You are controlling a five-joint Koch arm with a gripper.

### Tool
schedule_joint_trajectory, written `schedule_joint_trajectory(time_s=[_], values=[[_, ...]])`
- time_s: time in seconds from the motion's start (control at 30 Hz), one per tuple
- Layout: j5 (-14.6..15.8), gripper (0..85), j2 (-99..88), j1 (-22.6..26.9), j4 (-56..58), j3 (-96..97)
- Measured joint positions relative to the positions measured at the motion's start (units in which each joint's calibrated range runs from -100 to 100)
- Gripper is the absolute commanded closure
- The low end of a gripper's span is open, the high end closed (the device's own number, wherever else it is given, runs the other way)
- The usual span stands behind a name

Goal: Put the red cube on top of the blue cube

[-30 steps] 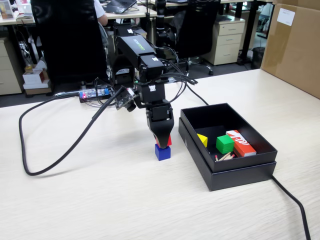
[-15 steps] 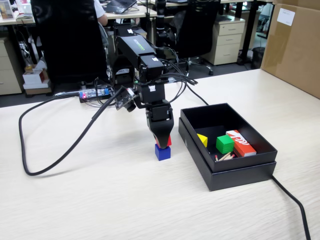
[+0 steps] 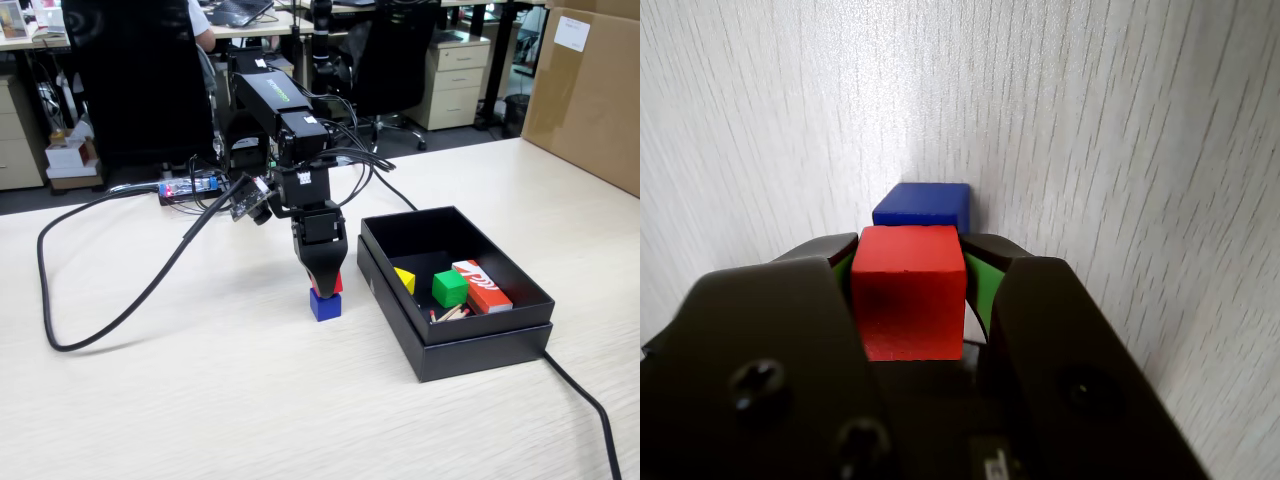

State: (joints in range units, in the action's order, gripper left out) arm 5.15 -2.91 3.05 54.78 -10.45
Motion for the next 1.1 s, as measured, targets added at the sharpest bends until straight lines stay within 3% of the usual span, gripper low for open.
schedule_joint_trajectory(time_s=[0.27,0.33,0.53,0.63,1.1], values=[[0.0,66.8,0.0,0.1,0.0,0.0],[0.0,59.5,-0.1,0.1,0.0,0.0],[-0.3,58.5,0.6,0.1,-0.1,1.5],[-0.4,50.9,0.6,0.1,-0.1,1.5],[-0.4,43.6,-1.8,0.3,0.7,1.4]])
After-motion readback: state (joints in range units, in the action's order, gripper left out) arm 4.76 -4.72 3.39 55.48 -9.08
